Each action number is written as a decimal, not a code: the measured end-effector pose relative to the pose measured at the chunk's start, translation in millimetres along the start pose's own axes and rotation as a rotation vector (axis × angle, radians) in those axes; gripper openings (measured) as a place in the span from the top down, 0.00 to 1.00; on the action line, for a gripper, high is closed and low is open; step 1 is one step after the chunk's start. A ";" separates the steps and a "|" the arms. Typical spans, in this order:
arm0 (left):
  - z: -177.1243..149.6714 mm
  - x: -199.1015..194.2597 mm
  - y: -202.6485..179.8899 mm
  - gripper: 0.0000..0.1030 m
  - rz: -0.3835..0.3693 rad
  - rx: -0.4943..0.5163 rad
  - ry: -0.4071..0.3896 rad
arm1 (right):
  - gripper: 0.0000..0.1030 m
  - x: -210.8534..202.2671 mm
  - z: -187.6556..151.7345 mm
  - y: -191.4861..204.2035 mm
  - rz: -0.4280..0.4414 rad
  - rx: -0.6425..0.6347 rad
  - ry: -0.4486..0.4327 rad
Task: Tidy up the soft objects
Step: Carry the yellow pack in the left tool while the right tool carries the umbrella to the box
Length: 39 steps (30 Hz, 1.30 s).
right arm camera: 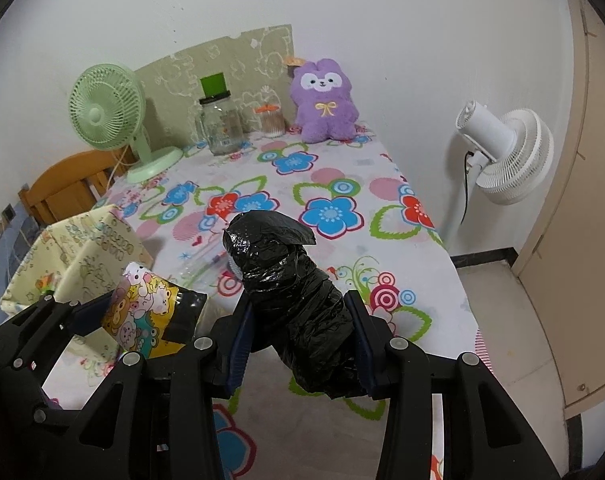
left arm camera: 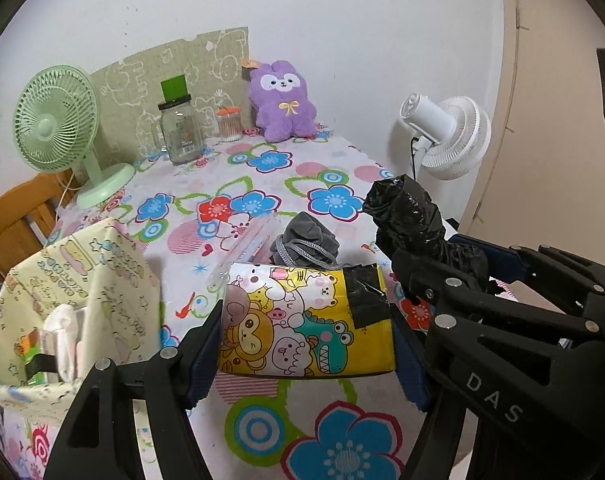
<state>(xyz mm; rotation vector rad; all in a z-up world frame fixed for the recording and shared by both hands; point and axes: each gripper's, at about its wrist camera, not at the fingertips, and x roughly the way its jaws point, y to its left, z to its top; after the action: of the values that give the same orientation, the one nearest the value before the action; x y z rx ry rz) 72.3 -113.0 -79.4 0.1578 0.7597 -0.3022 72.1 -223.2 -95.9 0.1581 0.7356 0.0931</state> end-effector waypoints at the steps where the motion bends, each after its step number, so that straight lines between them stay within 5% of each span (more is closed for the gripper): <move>1: 0.1 -4.0 0.4 0.26 0.000 0.001 -0.001 | 0.54 -3.4 0.2 2.0 0.002 -0.004 -0.006; 24: 11.7 -72.9 5.5 0.26 0.049 0.073 -0.131 | 0.54 -67.9 24.0 45.0 0.000 -0.121 -0.145; 39: 14.0 -75.5 45.6 0.26 0.112 0.048 -0.133 | 0.54 -60.2 38.0 94.4 0.043 -0.212 -0.147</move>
<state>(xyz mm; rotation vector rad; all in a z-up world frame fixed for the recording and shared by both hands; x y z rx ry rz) 44.6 -57.4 -15.3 0.2223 0.6100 -0.2219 50.6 -143.0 -11.8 -0.0216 0.5713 0.1973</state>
